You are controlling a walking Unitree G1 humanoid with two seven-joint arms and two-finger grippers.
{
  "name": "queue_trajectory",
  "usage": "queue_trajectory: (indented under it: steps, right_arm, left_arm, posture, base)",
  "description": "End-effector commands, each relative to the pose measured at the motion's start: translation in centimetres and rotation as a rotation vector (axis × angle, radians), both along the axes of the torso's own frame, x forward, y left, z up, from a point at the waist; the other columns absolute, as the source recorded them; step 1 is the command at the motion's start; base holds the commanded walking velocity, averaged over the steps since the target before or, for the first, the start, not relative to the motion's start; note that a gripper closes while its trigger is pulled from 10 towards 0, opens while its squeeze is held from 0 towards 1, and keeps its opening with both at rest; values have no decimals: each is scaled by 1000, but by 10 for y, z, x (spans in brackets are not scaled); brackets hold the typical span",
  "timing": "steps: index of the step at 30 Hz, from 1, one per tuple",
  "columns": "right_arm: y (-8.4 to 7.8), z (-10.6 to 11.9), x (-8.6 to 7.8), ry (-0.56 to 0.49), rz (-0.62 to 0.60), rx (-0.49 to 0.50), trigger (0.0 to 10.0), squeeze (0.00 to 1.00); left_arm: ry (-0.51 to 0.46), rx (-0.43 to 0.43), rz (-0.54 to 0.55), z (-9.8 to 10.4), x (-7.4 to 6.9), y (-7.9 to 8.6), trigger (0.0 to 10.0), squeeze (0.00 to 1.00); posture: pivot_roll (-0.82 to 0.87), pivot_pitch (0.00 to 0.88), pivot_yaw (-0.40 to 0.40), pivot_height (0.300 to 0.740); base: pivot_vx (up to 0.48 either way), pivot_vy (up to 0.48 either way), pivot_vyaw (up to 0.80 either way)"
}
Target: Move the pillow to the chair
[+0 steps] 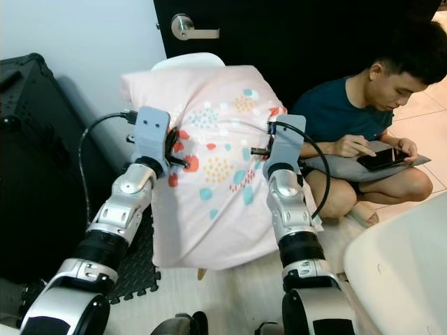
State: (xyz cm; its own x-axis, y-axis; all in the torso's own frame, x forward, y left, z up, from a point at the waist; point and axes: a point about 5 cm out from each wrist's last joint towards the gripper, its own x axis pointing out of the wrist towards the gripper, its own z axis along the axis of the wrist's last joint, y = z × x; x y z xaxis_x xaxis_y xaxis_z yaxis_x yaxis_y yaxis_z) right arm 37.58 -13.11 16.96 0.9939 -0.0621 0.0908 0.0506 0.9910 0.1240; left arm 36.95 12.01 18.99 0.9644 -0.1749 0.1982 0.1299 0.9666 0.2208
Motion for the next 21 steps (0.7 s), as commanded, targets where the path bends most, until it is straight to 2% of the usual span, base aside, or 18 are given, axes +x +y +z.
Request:
queue_trajectory:
  steps: [1,4,8,21]
  right_arm:
    - [9,27,3,-128,37,17,10000,0]
    - [15,25,4,-120,72,-7,10000,0]
    - [21,16,1,-90,107,-31,10000,0]
    - [21,16,1,-99,130,-9,10000,0]
  left_arm:
    - [-132,7,21,25,0,5,10000,0]
    - [-153,-5,65,30,1,13,10000,0]
    - [-134,-23,108,26,0,19,10000,0]
    - [-119,-26,121,21,-4,21,10000,0]
  posture:
    - [63,113,8,740]
    - [64,113,7,740]
    - [66,115,3,740]
    - [61,118,7,715]
  base:
    - [0,0,0]
    - [0,0,0]
    - [0,0,0]
    - [0,0,0]
